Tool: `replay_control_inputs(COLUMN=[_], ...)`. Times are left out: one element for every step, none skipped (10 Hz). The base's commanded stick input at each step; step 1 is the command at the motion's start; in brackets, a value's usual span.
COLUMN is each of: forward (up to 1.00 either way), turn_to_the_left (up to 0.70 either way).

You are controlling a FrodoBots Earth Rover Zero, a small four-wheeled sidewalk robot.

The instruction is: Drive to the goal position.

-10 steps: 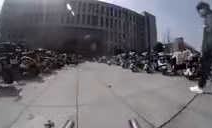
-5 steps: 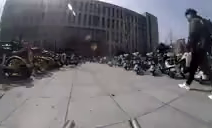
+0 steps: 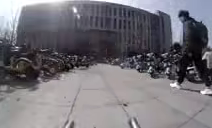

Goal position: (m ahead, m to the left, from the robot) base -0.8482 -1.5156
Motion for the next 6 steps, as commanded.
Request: replay_control_inputs(forward=[1.00,1.00,1.00,1.00,1.00,1.00], turn_to_the_left=[0.27,0.15,0.00,0.00,0.00,0.00])
